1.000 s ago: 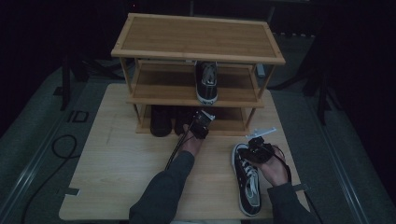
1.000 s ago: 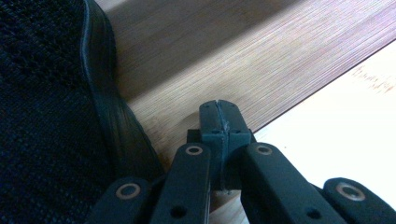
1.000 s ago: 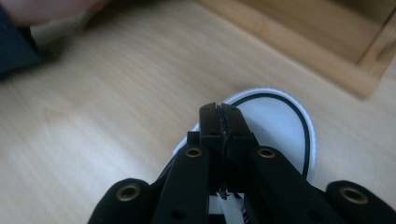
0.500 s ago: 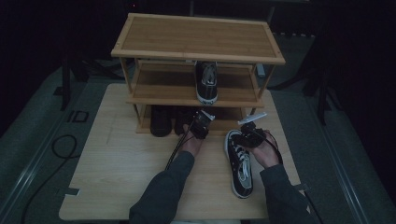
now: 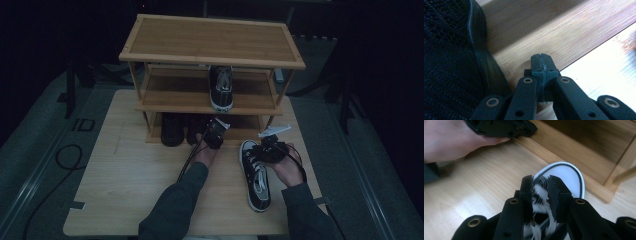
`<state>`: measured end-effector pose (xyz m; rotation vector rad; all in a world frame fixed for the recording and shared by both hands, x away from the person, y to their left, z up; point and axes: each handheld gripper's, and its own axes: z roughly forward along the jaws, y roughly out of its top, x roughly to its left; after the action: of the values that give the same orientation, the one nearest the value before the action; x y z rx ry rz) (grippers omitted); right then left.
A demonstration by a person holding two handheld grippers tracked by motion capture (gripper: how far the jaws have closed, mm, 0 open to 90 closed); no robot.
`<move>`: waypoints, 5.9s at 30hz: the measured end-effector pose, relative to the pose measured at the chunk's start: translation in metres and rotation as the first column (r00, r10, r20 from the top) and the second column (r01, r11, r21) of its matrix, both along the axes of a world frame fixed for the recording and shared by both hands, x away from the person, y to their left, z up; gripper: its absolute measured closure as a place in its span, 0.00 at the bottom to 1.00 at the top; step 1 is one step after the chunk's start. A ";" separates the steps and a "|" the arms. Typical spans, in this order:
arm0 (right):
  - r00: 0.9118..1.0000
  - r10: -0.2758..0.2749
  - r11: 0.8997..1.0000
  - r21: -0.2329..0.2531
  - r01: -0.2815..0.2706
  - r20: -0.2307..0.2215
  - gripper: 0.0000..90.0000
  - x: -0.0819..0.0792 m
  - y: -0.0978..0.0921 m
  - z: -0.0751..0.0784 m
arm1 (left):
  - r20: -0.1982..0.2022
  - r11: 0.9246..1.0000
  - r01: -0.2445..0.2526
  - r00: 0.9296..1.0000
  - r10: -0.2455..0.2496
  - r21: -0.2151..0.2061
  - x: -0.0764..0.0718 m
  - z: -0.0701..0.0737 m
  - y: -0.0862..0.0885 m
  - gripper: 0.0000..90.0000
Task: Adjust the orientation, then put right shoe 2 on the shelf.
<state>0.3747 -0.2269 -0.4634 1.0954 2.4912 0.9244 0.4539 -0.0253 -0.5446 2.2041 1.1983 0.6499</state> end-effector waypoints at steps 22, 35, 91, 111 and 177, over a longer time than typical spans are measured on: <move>0.995 -0.087 0.996 -0.017 0.086 -0.057 0.77 -0.063 -0.034 -0.009 | 0.007 1.000 -0.005 1.000 0.005 -0.008 -0.001 -0.001 0.000 1.00; 0.989 -0.124 0.986 -0.120 0.114 -0.083 0.81 -0.057 -0.019 -0.028 | 0.007 1.000 -0.003 1.000 0.003 -0.008 -0.001 -0.001 0.000 1.00; 0.986 -0.060 0.997 0.038 0.067 -0.152 0.98 -0.042 -0.048 -0.015 | 0.011 1.000 -0.007 1.000 0.007 -0.016 -0.001 -0.001 0.000 1.00; 0.989 -0.008 0.997 0.080 0.020 -0.146 0.98 -0.042 -0.054 0.005 | 0.010 1.000 -0.006 1.000 0.006 -0.017 -0.001 -0.001 0.001 1.00; 0.990 0.137 0.986 0.103 -0.134 -0.021 0.98 -0.039 -0.058 0.090 | 0.012 1.000 -0.006 1.000 0.007 -0.017 -0.001 -0.001 0.001 1.00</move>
<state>0.3355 -0.2847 -0.3730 0.9843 2.5939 1.0920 0.4528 -0.0247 -0.5461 2.1800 1.2011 0.6522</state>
